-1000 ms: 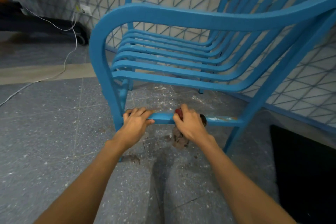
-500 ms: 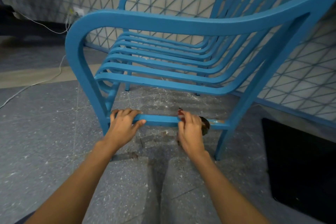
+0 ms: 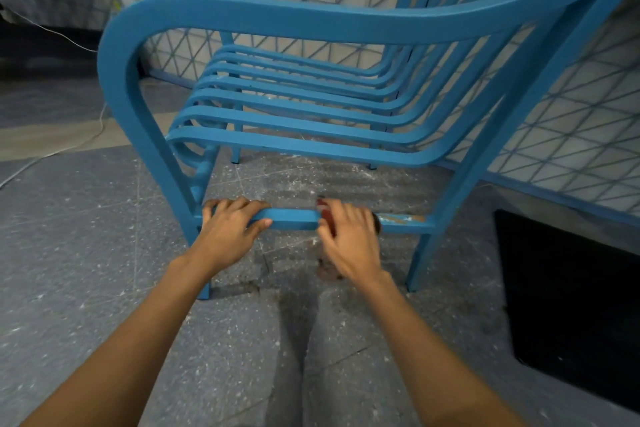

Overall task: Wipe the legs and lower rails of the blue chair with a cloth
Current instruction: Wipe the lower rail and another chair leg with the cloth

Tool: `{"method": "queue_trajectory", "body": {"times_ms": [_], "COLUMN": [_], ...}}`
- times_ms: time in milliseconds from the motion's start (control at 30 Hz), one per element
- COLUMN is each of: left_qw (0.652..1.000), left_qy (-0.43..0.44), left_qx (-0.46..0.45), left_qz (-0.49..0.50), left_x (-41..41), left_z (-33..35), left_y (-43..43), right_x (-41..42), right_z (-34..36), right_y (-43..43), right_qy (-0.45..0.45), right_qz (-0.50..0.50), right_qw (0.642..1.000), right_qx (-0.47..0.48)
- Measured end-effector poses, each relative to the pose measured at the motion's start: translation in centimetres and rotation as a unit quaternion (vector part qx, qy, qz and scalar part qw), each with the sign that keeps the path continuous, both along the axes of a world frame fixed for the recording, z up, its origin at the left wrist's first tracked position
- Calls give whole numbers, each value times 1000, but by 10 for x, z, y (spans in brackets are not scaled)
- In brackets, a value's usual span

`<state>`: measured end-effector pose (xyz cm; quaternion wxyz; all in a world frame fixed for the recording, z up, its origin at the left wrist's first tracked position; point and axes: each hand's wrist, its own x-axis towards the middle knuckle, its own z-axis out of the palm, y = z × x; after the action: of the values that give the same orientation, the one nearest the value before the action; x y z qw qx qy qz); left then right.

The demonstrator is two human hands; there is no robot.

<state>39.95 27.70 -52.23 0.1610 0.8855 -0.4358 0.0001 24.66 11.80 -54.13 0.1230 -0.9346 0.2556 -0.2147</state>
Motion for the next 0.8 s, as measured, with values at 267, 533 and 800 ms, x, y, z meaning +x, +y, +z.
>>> {"method": "queue_trajectory", "body": {"times_ms": [267, 533, 800], "left_qw": [1000, 1000, 999], "left_qy": [0, 17, 20], "left_qx": [-22, -20, -26], "left_qz": [-12, -7, -8], "left_x": [1, 1, 1], "left_z": [-2, 0, -1], "left_y": [2, 0, 1], "right_x": [47, 36, -43], "right_z": [16, -1, -6], "right_y": [18, 47, -29], "right_qy": [-4, -38, -80], "right_qz": [-217, 75, -3], "right_qw": [973, 996, 996], "right_qx": [81, 23, 48]}}
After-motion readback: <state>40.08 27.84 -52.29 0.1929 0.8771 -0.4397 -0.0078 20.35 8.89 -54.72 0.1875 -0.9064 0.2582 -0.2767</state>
